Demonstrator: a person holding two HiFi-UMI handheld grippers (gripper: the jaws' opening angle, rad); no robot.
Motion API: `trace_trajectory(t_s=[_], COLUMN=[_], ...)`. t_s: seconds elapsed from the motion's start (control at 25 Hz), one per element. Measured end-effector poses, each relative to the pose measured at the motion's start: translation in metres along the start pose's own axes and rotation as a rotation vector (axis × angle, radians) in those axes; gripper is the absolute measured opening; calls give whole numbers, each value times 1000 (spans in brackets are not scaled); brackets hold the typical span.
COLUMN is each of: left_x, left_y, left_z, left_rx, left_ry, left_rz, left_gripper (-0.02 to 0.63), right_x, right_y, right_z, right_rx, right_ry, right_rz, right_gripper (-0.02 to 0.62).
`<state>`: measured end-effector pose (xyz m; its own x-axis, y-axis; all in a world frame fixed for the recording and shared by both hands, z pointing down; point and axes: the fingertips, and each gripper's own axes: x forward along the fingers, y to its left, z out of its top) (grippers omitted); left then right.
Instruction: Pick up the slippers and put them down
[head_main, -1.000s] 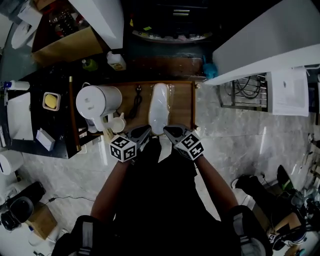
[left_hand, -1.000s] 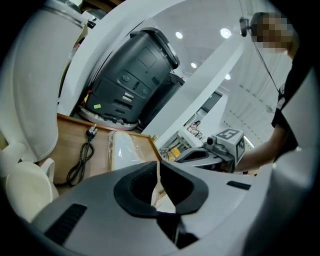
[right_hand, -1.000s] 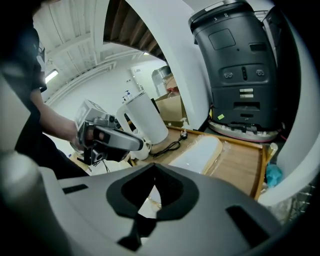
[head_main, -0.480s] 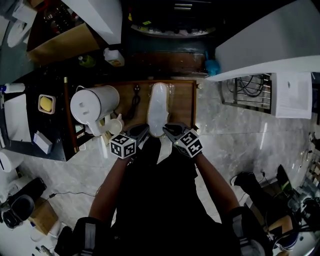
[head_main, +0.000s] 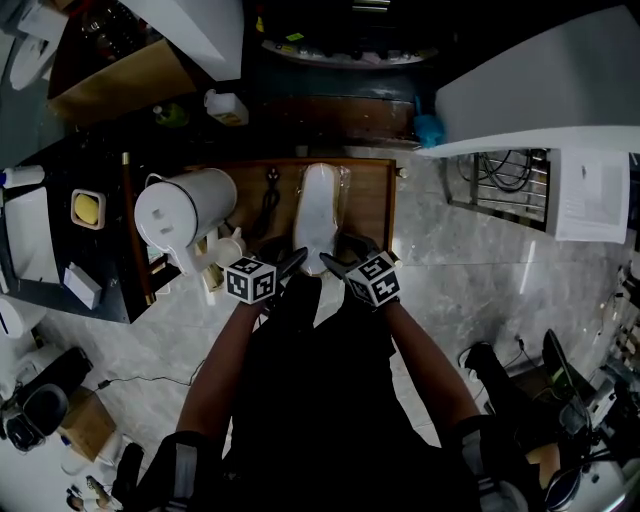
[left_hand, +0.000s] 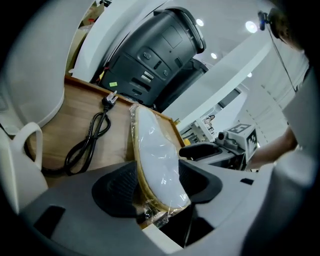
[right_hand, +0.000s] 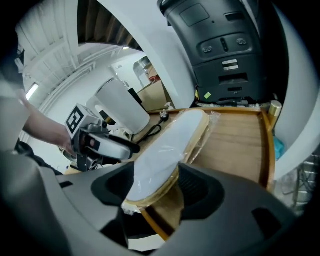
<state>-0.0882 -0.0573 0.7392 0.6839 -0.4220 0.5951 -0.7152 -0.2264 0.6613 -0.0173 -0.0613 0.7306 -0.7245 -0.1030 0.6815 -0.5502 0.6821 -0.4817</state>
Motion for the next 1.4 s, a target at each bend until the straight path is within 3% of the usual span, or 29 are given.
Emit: trace_trajectory(t_s=[0.12,0.32,0.64,0.96,1.4], left_x=[7,14,27,28,29], left_y=[3,13,18,17,9], left_z=[-3,-8,-17,-17,-14], left_rx=[-12,-24,-39,-66,-55], left_ry=[16,45,117,122,118], left_rz=[-1,11,6,-13,-28], left_gripper=[276,278,278,276,270], right_x=[4,17,26,36,30], right_y=[-12,-19,-17,-9,-9], right_z=[-1,-11,-15,-16,-15], right_rx=[35,92,158,178,166], right_ry=[-17,8,20,48,45], right_rz=[-29,-20,42,85,63], right_gripper=[282,285,284,284,275])
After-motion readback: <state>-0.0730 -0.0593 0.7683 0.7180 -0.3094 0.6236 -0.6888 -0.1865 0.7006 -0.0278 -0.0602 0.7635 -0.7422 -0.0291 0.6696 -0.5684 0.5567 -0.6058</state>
